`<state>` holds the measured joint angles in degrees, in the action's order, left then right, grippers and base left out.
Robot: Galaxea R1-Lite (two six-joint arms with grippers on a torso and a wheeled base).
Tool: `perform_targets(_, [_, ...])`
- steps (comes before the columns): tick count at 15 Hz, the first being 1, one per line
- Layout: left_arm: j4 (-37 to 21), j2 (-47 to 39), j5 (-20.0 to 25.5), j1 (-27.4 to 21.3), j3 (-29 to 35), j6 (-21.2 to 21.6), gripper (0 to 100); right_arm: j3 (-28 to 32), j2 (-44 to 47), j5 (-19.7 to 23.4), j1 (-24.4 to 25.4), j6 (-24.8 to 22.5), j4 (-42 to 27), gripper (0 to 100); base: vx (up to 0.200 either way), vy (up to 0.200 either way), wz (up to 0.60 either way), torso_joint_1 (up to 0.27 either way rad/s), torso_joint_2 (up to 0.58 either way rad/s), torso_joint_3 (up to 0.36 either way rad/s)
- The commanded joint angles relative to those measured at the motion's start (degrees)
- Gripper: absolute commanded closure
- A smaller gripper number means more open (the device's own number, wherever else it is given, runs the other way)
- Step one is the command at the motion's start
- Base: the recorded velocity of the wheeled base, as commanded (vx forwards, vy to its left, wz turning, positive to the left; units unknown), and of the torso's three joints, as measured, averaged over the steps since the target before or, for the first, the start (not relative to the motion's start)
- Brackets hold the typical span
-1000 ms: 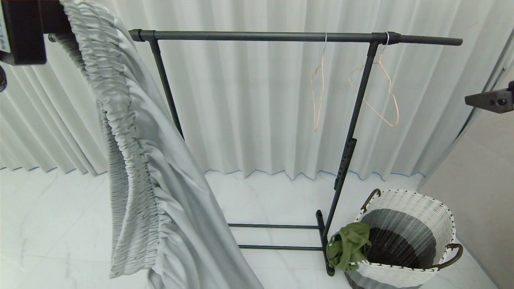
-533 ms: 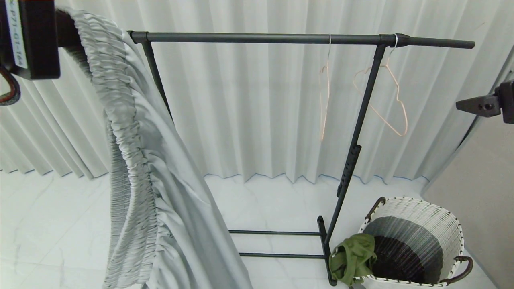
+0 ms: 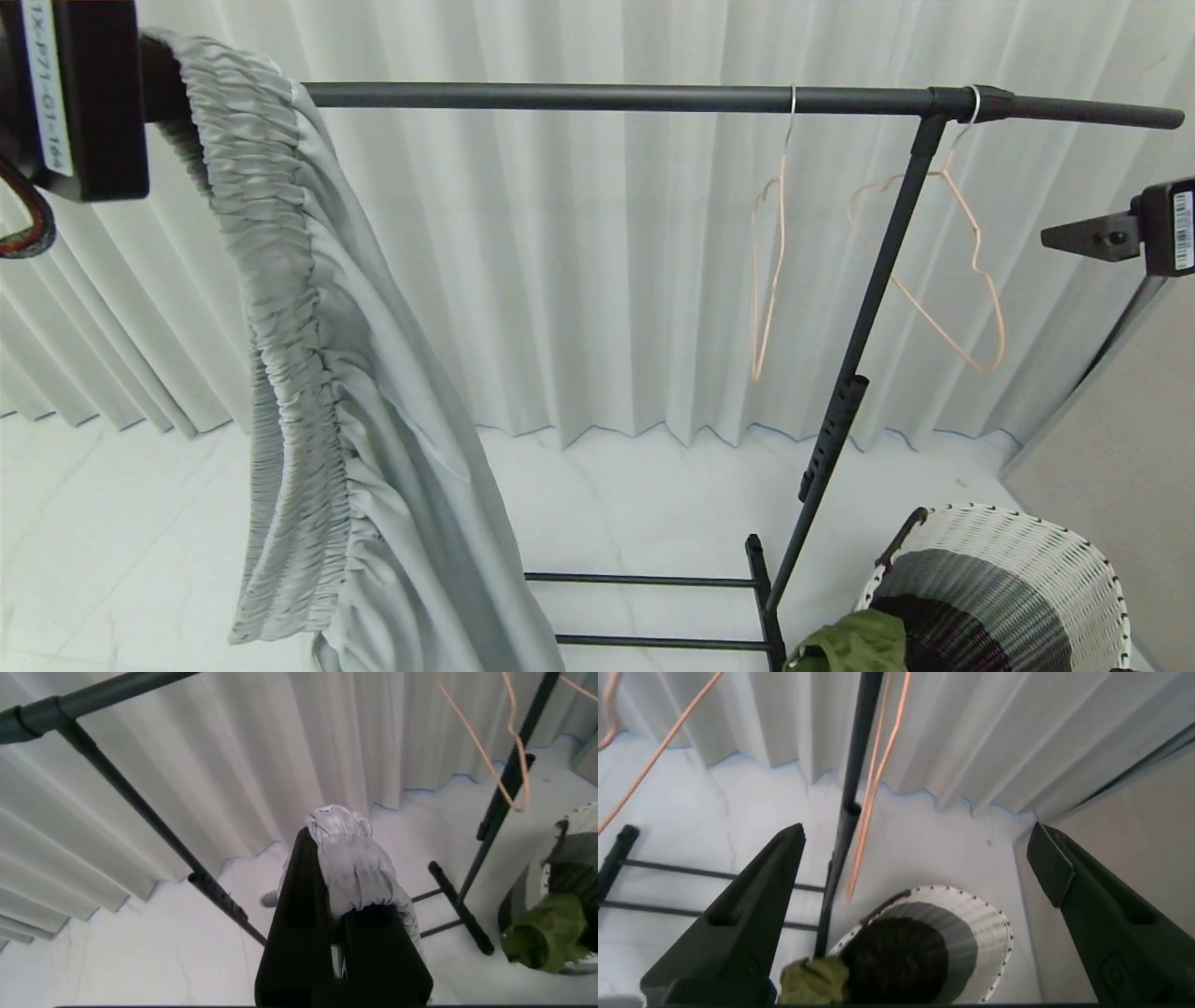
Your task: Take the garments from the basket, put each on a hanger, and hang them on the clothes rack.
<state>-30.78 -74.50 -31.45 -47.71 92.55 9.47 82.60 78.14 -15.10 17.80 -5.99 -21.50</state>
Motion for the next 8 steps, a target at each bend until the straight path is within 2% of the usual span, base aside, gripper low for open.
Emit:
perform_targets(1, [0.02, -0.03, -0.01, -0.01, -0.44, 0.02, 100, -0.07, 2.19, 0.07, -0.92, 0.18, 0.15, 0, 0.2, 0.0, 0.0, -0.007, 0.0, 0.012])
perform_targets(3, [0.02, 0.05, -0.01, -0.01, -0.88, 0.11, 100, 0.01, 4.3, -0.01, -2.15, 0.27, 0.15, 0, 0.2, 0.0, 0.0, 0.007, 0.0, 0.0])
perform_targets(6, [0.02, 0.76, -0.01, -1.59, -2.11, 0.37, 100, 0.28, 9.31, -0.19, -4.09, 1.24, 1.03, 0, 0.0, 0.0, 0.0, 0.0, 0.0, 0.0])
perform_targets(8, [0.02, 1.37, -0.01, -1.59, -3.34, 0.37, 100, 0.8, 12.39, -0.28, -4.35, 3.79, 1.29, 0, 0.0, 0.0, 0.0, 0.0, 0.0, 0.0])
